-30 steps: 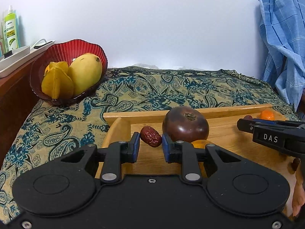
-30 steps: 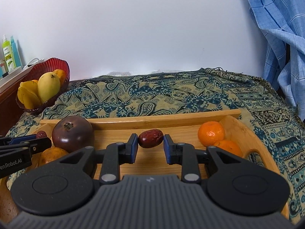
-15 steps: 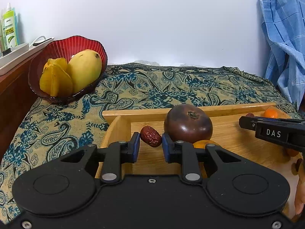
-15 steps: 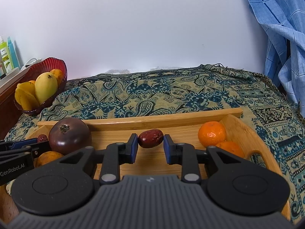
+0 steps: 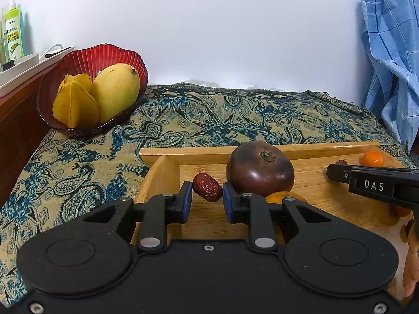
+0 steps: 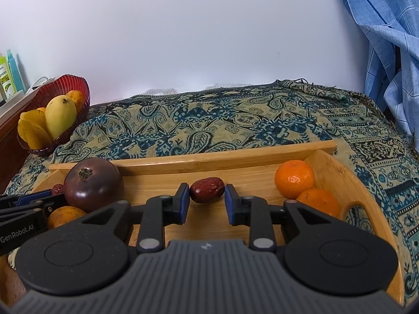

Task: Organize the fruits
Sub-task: 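Lift and carry both red dates over the tray with both grippers, then lower the red dates onto the tray and open both grippers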

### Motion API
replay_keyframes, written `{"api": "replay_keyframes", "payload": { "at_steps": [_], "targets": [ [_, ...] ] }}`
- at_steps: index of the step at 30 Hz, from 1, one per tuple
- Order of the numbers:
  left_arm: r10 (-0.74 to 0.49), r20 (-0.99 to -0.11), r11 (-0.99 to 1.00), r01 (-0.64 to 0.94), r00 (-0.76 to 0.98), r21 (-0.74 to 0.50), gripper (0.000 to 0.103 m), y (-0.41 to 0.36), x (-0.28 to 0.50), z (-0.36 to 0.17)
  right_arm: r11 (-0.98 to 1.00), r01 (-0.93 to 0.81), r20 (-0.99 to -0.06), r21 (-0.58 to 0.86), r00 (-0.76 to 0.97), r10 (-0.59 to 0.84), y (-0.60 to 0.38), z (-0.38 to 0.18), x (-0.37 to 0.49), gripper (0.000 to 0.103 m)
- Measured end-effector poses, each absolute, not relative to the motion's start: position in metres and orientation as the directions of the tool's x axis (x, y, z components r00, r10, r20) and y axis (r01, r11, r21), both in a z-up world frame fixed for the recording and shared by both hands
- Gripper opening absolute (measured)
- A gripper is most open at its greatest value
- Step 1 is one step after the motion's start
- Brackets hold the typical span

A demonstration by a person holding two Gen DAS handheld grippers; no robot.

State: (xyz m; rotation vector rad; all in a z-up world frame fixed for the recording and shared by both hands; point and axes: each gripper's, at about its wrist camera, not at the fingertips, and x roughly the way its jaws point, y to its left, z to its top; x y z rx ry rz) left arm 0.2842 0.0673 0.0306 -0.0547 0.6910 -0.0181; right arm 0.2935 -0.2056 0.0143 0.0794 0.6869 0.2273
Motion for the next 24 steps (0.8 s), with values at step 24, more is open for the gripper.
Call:
{"api": "replay_keyframes", "payload": {
  "at_steps": [24],
  "targets": [
    [-0.034,-0.657,0.995,-0.036,0.753,-0.093,0.036,0.0724,0.2862,0.0301,0.974,-0.192,-0.634,0.118,0.741,0.222,-0.2024,0.0149,0.2931,0.049]
  ]
}}
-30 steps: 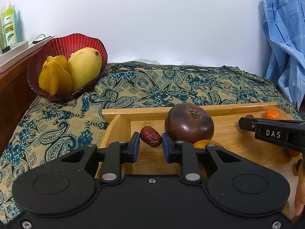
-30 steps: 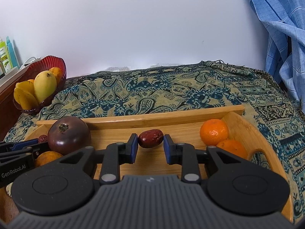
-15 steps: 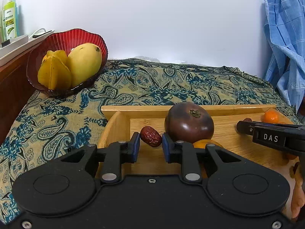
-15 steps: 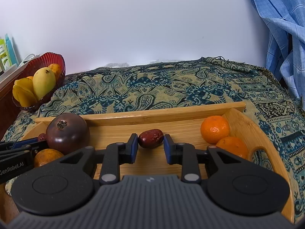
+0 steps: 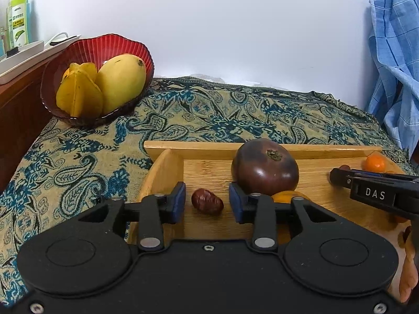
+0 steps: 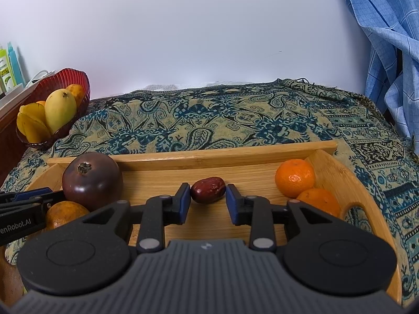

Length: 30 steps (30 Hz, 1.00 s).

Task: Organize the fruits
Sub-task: 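Lower the red dates onto the tray and open both grippers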

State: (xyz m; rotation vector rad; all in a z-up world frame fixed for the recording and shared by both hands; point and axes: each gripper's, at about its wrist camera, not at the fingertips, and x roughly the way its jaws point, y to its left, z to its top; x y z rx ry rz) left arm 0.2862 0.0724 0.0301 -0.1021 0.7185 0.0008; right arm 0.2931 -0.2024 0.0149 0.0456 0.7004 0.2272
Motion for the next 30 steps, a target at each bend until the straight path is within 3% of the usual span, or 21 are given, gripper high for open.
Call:
{"api": "replay_keyframes", "payload": {
  "at_steps": [8,22,28,30],
  "targets": [
    [-0.028,-0.657,0.996,-0.032,0.754,-0.08,0.039,0.07,0.284,0.031,0.975,-0.202,-0.636,0.092,0.742,0.214,-0.2,0.015,0.288,0.059],
    [-0.037,-0.655,0.997,-0.017,0.754,-0.076,0.048,0.068,0.279,0.033,0.974,-0.208,-0.638,0.091,0.738,0.218,-0.201,0.018,0.285,0.066],
    [-0.048,-0.652,0.997,-0.003,0.756,-0.077,0.061,0.066,0.274,0.037,0.973,-0.211,-0.632,0.09,0.743,0.22,-0.203,0.023,0.281,0.072],
    [-0.054,-0.644,0.997,0.006,0.763,-0.077,0.076,0.065,0.271,0.039,0.973,-0.212,-0.63,0.091,0.744,0.221,-0.203,0.024,0.279,0.075]
  ]
}}
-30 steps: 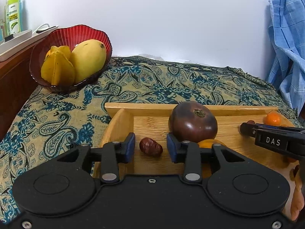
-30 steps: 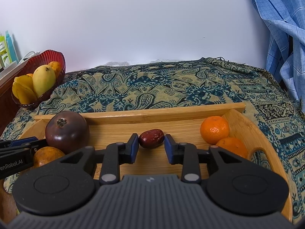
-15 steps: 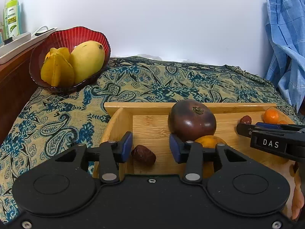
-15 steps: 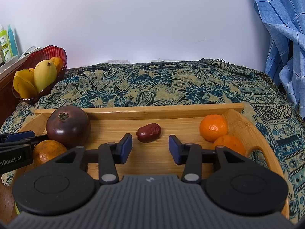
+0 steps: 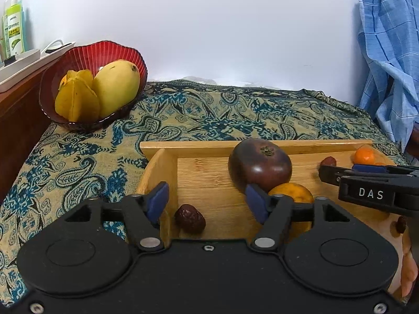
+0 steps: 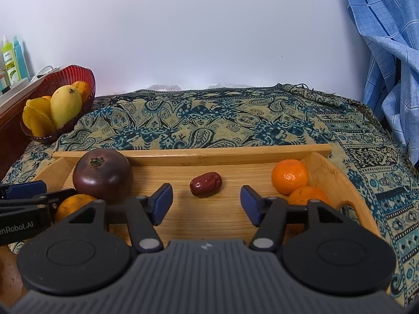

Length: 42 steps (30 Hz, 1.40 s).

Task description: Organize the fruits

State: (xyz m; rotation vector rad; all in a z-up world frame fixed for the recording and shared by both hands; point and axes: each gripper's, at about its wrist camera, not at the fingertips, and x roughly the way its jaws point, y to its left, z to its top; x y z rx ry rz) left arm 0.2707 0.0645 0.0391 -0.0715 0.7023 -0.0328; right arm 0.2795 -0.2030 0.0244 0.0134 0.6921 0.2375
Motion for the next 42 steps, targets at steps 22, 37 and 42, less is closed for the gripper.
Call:
{"api": "replay_keyframes", "payload": {
  "at_steps": [22,37,42],
  "targets": [
    [-0.054,-0.61,0.998,0.019,0.791,-0.064,0.095,0.061,0.22,0.061,0.974,-0.218,-0.55,0.061,0.807,0.215,-0.212,0.051,0.231,0.102],
    [-0.048,-0.594,0.999,0.025,0.803,-0.047,0.098,0.052,0.174,0.062,0.98,-0.182,-0.518,0.077,0.833,0.195,-0.227,0.046,0.179,0.103],
    [-0.051,-0.59,0.998,0.022,0.806,-0.055,0.098,0.054,0.157,0.06,0.982,-0.177,-0.497,0.067,0.847,0.187,-0.232,0.044,0.16,0.103]
  ]
}}
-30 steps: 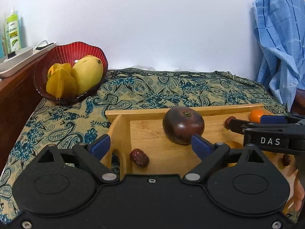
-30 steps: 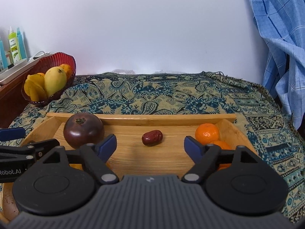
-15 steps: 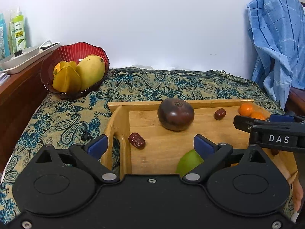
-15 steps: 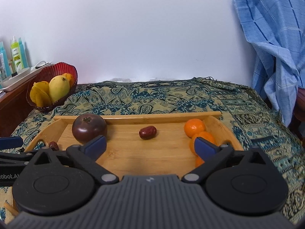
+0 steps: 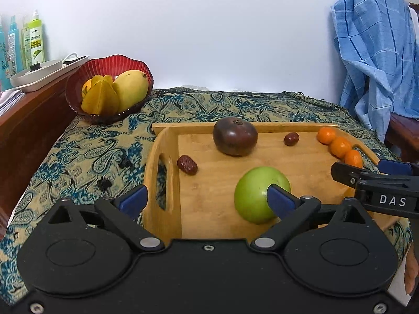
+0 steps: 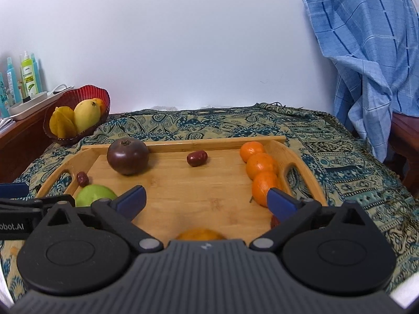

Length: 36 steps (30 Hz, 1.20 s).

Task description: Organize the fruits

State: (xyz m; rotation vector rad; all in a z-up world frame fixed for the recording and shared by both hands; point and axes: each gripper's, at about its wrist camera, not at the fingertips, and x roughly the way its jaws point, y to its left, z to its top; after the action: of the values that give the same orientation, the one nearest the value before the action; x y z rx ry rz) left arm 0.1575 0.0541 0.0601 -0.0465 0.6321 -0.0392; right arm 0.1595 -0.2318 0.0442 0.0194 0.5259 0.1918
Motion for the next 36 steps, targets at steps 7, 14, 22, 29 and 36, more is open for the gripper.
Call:
{"api": "replay_keyframes", "payload": {
  "at_steps": [7,14,22,29,36],
  "targets": [
    [-0.057,-0.59,0.997,0.015,0.805,-0.076,0.099,0.057,0.136,0.055,0.982,-0.174,-0.474,0.07,0.861,0.187,-0.239,0.04,0.132,0.103],
    [-0.058,-0.601,0.997,0.017,0.797,-0.074,0.099,0.055,0.114,0.047,0.983,-0.174,-0.448,0.049,0.876,0.178,-0.245,0.032,0.105,0.103],
    [-0.06,-0.616,0.997,0.014,0.785,-0.08,0.101,0.05,0.089,0.034,0.984,-0.169,-0.442,0.063,0.879,0.179,-0.254,0.022,0.079,0.103],
    [-0.059,-0.624,0.998,0.027,0.779,-0.06,0.102,0.046,0.068,0.025,0.985,-0.162,-0.437,0.059,0.883,0.172,-0.256,0.016,0.06,0.103],
    [-0.071,-0.649,0.996,0.014,0.757,-0.093,0.102,0.048,0.062,0.018,0.986,-0.158,-0.457,0.05,0.875,0.163,-0.255,0.008,0.051,0.103]
  ]
}}
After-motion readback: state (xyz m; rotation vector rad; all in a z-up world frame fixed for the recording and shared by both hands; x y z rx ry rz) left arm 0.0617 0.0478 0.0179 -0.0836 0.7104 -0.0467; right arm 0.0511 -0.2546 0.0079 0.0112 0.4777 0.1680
